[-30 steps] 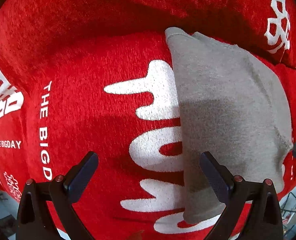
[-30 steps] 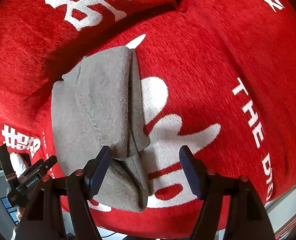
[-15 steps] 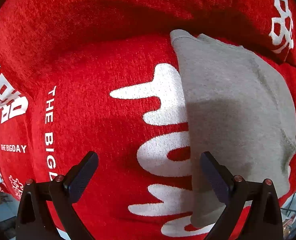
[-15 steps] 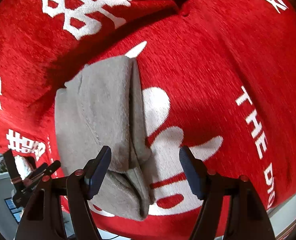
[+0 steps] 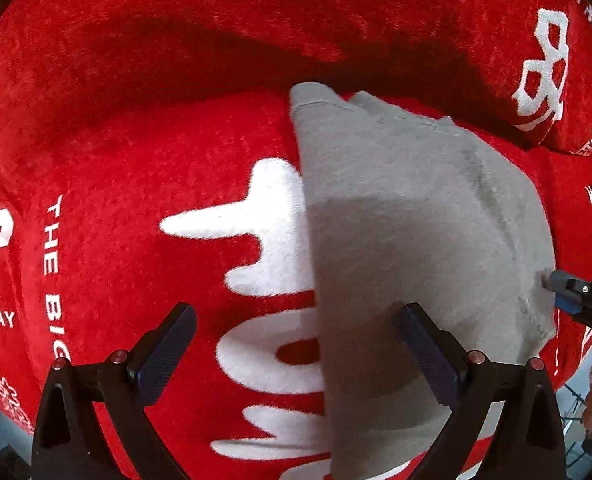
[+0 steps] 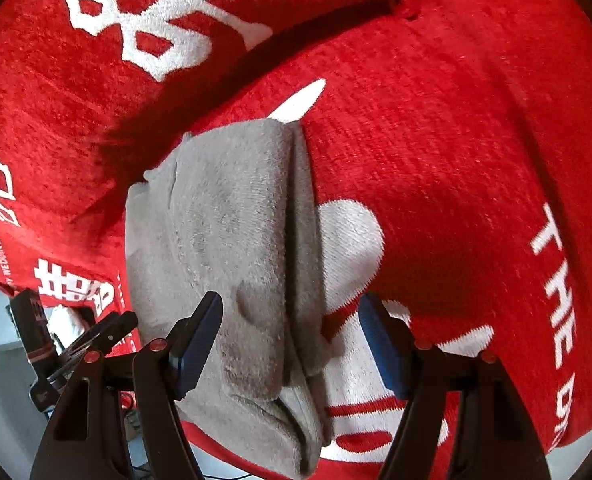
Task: Fold small clothes
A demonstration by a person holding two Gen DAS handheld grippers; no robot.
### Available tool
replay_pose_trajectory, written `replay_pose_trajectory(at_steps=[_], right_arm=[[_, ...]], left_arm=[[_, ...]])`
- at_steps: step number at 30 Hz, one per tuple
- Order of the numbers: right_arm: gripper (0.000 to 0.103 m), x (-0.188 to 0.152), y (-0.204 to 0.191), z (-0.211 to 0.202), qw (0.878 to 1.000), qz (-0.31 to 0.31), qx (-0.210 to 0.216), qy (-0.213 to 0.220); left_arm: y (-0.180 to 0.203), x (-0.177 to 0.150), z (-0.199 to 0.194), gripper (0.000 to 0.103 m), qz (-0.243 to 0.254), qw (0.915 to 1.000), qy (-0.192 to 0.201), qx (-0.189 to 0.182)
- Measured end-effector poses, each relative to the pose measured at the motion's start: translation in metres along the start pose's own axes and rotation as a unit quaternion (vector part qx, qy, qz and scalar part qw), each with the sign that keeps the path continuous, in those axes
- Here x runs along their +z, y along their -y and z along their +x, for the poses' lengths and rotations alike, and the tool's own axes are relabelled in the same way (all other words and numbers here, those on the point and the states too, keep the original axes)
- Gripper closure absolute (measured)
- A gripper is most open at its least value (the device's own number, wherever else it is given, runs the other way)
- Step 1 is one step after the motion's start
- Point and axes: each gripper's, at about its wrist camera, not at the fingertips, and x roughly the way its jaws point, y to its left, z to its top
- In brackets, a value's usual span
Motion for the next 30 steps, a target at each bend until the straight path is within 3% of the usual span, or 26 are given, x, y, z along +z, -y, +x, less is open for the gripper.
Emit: replay_pose_trajectory(at_steps=[6,10,15,20,24,30], right_arm=[[0.029,0.003,0.003,0.01,0.999,-0.01,0.043,-0.024],[0.029,0.004,0.007,0.018,0.996,-0.02,0.076,-0.046],[0.029,0.014,0.008,0.023,0.992,-0.03,0.109,-0.053],[0.027,0.021,-0.012,0.038,0.985,-0.062,0.14,-0.078],[0.027,0.022,-0.023,0.049,0.98,-0.084,0.156,-0.087],[0.03,0.025,-0.022,0.055,0.983,-0.044,0.158,-0.079]], left_arm=[[0.004,0.004,0.003,0.002,-0.003,0.9995,-0.003,-0.032],[-0.006,0.005,0.01,0.002,-0.026,0.9932,-0.013,-0.112],[-0.005,0.007,0.034,0.002,-0.031,0.9833,-0.05,-0.172],[0.016,0.016,0.047,0.002,-0.027,0.9795,-0.061,-0.19],[0.022,0.02,0.053,0.002,-0.031,0.9817,-0.059,-0.179],[0.026,0.022,0.056,0.002,-0.008,0.9839,-0.051,-0.171]])
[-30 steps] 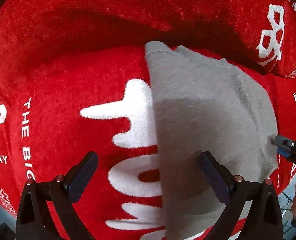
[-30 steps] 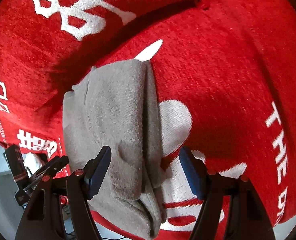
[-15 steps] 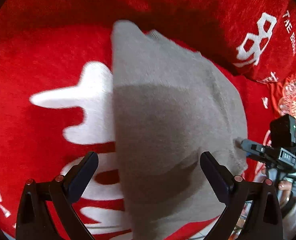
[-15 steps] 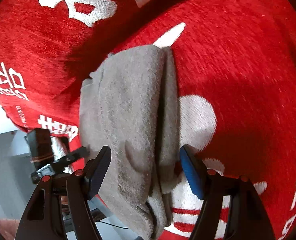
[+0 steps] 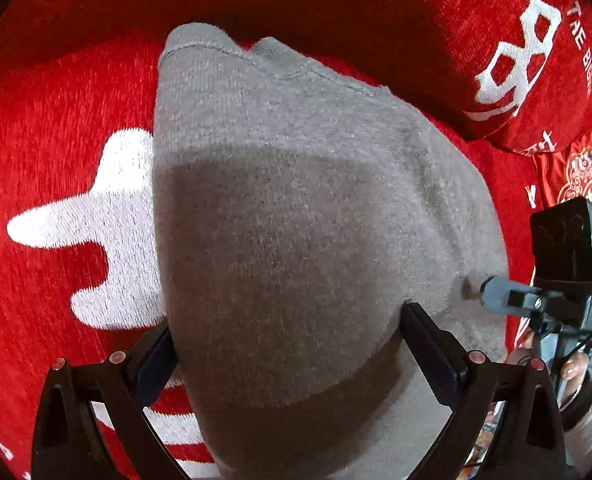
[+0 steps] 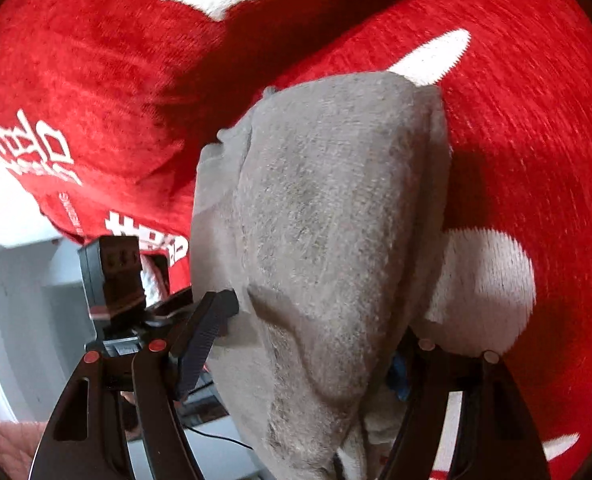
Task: Fold small clothes
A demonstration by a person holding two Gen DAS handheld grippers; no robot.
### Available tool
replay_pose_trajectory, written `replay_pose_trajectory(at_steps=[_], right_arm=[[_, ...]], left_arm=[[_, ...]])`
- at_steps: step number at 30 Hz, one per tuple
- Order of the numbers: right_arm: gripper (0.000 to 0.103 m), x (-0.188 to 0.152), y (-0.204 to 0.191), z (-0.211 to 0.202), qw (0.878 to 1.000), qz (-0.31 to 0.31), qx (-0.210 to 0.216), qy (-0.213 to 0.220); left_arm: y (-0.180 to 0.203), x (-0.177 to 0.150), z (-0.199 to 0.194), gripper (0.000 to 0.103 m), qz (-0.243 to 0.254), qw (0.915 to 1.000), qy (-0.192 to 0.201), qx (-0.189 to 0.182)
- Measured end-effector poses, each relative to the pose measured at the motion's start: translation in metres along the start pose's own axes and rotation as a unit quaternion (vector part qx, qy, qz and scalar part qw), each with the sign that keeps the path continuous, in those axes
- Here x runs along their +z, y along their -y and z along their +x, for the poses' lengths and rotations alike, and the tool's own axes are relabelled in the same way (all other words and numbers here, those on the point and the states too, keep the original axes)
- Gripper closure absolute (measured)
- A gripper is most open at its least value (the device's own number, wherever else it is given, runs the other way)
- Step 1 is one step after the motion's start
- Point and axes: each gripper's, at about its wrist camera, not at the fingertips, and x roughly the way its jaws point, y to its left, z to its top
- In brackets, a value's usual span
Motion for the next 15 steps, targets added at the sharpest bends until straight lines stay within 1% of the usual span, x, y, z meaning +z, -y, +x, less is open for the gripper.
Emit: replay_pose_trajectory(at_steps=[1,2,3,4,5,6,8,9,12,15], right_arm=[[0.033,-0.001,0.0,0.0,1.0,0.006,-0.012,0.002],[0.057,-0.001,-0.001,0.001,1.0,0.011,-0.029,-0.001],[0.067,-0.002,-0.001,0.001,0.999,0.014,-0.03,-0.002],[0.069,-0.004,-0.004,0.0,1.0,0.014,-0.024,0.004],[0.073,-0.006,-0.006,-0.002,1.0,0.013,-0.018,0.006],[0.074,-0.007,-0.009,-0.004,1.0,0.013,-0.008,0.008],[0.074,-0.013,-0.016,-0.008,0.999,0.024,0.021,0.013],[0.074,-0.016,-0.022,-0.009,0.999,0.03,0.038,0.014],[0.074,-0.025,-0.036,-0.01,0.997,0.036,0.063,0.016],[0.074,-0.032,-0.049,-0.009,0.996,0.038,0.075,0.015]], left_arm=[[0.0,0.0,-0.001,0.002,0.0,1.0,0.002,0.003],[0.002,0.0,-0.003,0.009,0.002,1.0,0.007,0.004],[0.002,-0.002,-0.007,0.017,0.003,0.9999,0.015,0.006],[0.001,-0.004,-0.011,0.021,0.003,0.9998,0.021,0.005],[0.001,-0.005,-0.014,0.031,0.004,0.9997,0.026,0.002],[0.0,-0.006,-0.018,0.041,0.004,0.9996,0.03,-0.001],[0.001,-0.007,-0.028,0.05,0.007,0.9993,0.036,-0.009],[0.002,-0.008,-0.03,0.052,0.009,0.9992,0.037,-0.011],[-0.001,-0.014,-0.046,0.052,0.009,0.9987,0.043,-0.024],[-0.003,-0.023,-0.063,0.052,0.012,0.998,0.053,-0.032]])
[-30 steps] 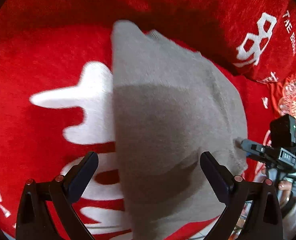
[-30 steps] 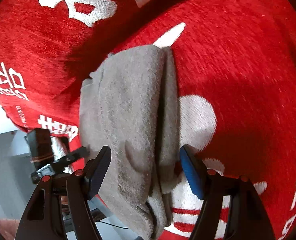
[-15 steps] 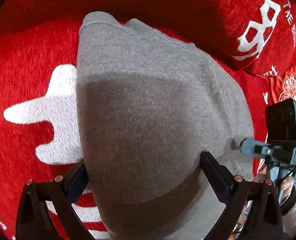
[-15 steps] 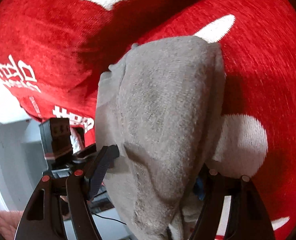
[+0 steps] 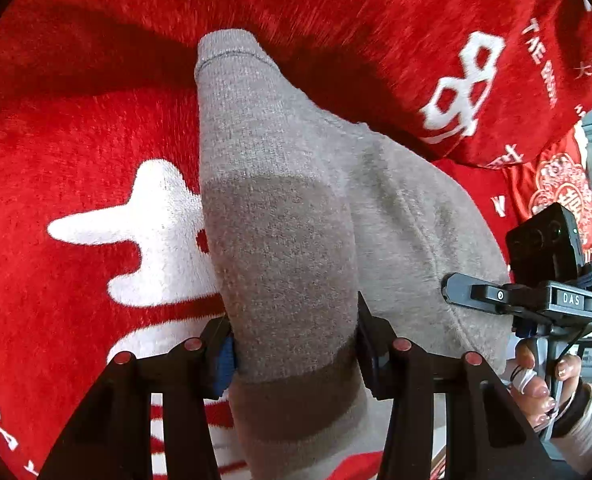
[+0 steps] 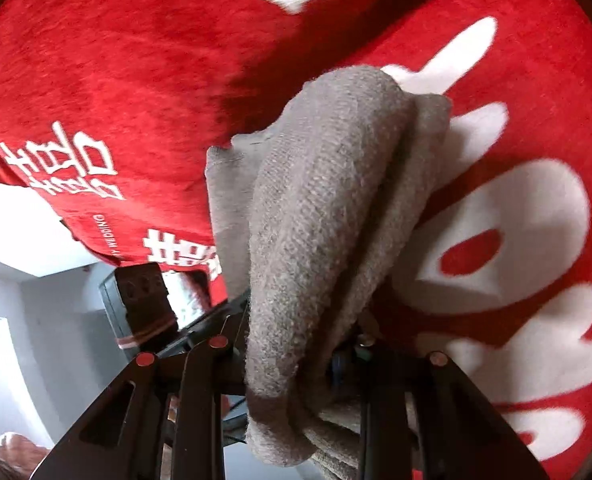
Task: Fold small clothes
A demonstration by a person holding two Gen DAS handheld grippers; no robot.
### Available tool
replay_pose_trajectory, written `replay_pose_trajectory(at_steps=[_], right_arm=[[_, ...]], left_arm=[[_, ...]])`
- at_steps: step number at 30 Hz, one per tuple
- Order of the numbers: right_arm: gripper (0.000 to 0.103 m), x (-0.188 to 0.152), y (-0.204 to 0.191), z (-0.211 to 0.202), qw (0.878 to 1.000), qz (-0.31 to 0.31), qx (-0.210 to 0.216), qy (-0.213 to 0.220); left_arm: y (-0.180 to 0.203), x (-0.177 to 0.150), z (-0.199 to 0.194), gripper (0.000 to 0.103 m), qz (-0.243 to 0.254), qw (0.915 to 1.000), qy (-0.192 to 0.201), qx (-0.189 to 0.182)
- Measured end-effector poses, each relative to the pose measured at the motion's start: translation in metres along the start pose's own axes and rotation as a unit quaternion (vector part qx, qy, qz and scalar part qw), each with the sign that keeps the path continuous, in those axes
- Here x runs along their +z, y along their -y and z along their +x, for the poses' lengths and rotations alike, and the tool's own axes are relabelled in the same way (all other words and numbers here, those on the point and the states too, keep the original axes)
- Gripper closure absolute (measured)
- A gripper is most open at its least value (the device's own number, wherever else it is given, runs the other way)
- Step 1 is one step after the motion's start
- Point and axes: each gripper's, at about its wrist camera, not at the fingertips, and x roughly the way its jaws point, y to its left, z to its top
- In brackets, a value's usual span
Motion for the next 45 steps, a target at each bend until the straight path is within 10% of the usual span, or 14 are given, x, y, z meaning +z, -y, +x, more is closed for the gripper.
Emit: replay_pose_trajectory(at_steps=[14,20,25,28,32,36,39,45], right_arm=[[0.074,-0.06,-0.047,0.09,0.997,-0.008,0.01,-0.073],[0.073,-0.076,-0.038,0.14,0.993,-0.025,-0.063,-0.097],[0.049,-0.075,-0.036,0.126,0.983,-0.055,-0.157,-0.073],[0.046,-0.069,-0.023,0.107,0.991,-0.009,-0.126,-0.04],[0.079,-0.062,-0.001,0.1,0.995,0.068,-0.074,-0.014],[0.08,-0.06,-0.046,0.106,0.989,-0.047,-0.138,-0.018],[0.081,-0.062,-0.073,0.113,0.963,-0.142,-0.225,-0.032],[0.082,-0.052,-0.04,0.112,0.942,-0.154,-0.296,-0.041]], left_arm=[[-0.069,-0.063,-0.09,0.052,-0.029,0.9992,0.017,0.021],[-0.124,-0.097,-0.087,0.052,-0.062,0.9962,-0.004,0.062],[-0.15,-0.11,-0.082,0.052,-0.085,0.9935,-0.008,0.075],[-0.153,-0.114,-0.1,0.052,-0.085,0.9933,0.016,0.076],[-0.163,-0.11,-0.119,0.052,-0.102,0.9887,0.052,0.097],[-0.175,-0.107,-0.109,0.052,-0.113,0.9805,0.043,0.155],[-0.175,-0.111,-0.096,0.052,-0.104,0.9771,0.031,0.183],[-0.163,-0.112,-0.085,0.046,-0.083,0.9732,0.036,0.211]])
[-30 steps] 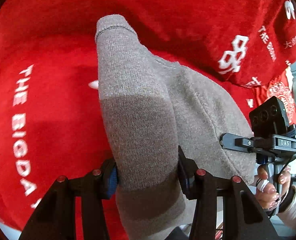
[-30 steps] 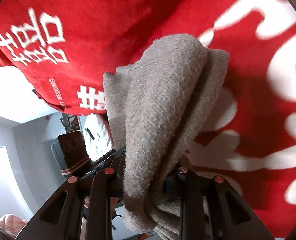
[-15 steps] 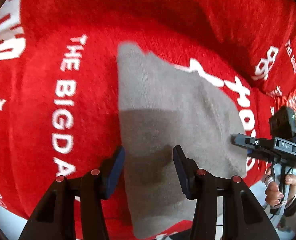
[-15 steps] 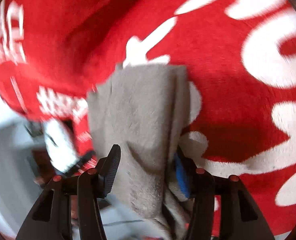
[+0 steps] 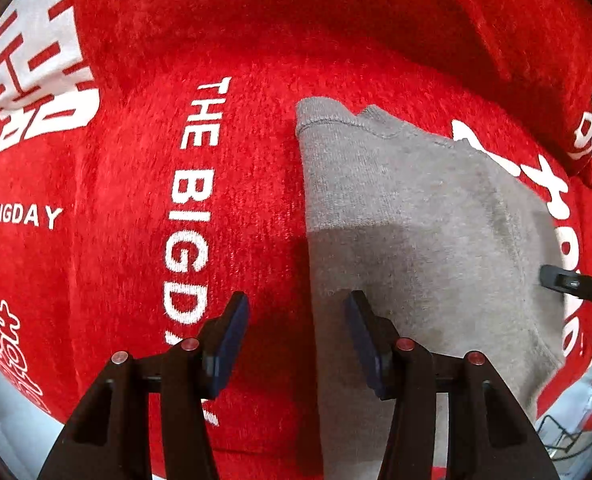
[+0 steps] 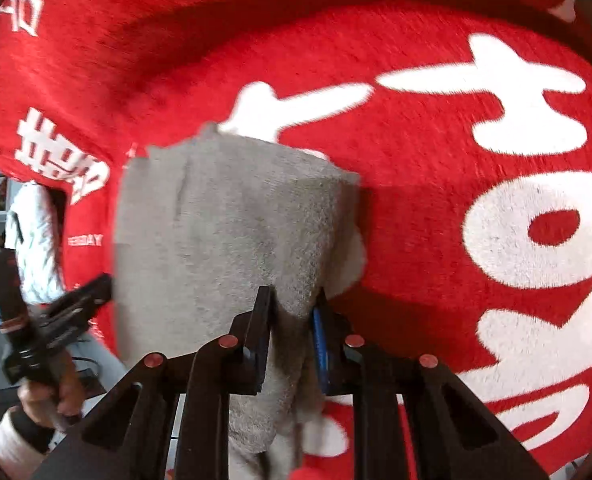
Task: Fold small clothes
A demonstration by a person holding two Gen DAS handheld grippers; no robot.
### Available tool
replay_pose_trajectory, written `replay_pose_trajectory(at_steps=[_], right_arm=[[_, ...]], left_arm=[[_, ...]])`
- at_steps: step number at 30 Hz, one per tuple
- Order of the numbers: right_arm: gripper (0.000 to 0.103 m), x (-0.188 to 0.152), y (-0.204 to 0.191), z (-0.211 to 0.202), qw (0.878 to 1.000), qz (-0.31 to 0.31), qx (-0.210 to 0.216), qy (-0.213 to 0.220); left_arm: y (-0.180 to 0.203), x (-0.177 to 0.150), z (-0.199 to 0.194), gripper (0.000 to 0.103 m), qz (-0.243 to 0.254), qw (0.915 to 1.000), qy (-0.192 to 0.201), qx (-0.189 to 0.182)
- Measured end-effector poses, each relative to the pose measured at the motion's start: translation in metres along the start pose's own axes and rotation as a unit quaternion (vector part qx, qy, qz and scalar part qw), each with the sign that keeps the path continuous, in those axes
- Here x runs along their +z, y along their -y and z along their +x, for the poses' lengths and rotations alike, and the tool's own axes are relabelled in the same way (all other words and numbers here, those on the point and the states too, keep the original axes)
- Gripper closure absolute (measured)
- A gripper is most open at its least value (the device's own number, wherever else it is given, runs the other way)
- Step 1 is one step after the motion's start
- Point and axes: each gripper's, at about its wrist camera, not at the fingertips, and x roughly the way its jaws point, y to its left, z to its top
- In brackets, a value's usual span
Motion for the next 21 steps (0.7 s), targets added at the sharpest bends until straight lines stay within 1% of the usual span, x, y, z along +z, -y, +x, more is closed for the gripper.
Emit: replay_pose_trajectory(at_steps=[2,4,6,8,10,11,12,14,17,18,19,20,21], right_arm=[[0.082,-0.004,-0.001,-0.006,1.0,0.001,-0.018,0.009],[0.082,-0.01,-0.003,-0.012,0.999,-0.004,-0.039,0.012],[0.082,-0.016,-0.006,-0.02,0.999,0.005,-0.044,0.011],[0.078,-0.023,-0.007,-0.026,0.999,0.025,-0.021,0.005],[0.077,-0.034,-0.007,-0.033,0.999,0.034,0.007,0.004],[0.072,-0.042,-0.009,-0.038,0.999,0.038,0.02,0.006],[0.061,-0.047,-0.01,-0.041,0.999,0.042,0.029,0.008],[0.047,-0.06,-0.011,-0.044,0.997,0.056,0.051,0.009],[0.047,-0.067,-0.011,-0.03,0.995,0.084,0.061,0.0],[0.047,-0.068,-0.008,-0.024,0.993,0.101,0.064,-0.004],[0.051,-0.068,-0.007,-0.018,0.991,0.115,0.069,-0.006],[0.076,-0.069,-0.005,-0.017,0.99,0.121,0.071,-0.008],[0.084,-0.068,-0.007,-0.016,0.991,0.12,0.059,-0.006]], left_arm=[[0.003,0.0,-0.003,0.038,0.008,0.9998,0.006,0.02],[0.002,-0.002,-0.007,0.038,0.014,0.9996,0.007,0.022],[0.0,-0.006,-0.01,0.038,0.011,0.9997,0.007,0.023],[-0.002,-0.009,-0.012,0.038,0.005,0.9998,0.003,0.018],[-0.004,-0.014,-0.014,0.038,-0.002,0.9999,-0.006,0.013],[-0.005,-0.017,-0.015,0.038,-0.004,0.9999,-0.011,0.01],[-0.005,-0.019,-0.016,0.038,-0.005,0.9998,-0.014,0.01],[-0.004,-0.025,-0.019,0.038,-0.003,0.9997,-0.019,0.013],[-0.003,-0.031,-0.022,0.038,-0.001,0.9995,-0.025,0.017],[-0.003,-0.034,-0.023,0.037,-0.001,0.9994,-0.029,0.017],[-0.002,-0.036,-0.022,0.032,-0.002,0.9992,-0.033,0.02],[-0.003,-0.037,-0.023,0.018,-0.005,0.999,-0.033,0.03],[-0.004,-0.038,-0.025,0.01,-0.007,0.9989,-0.028,0.037]])
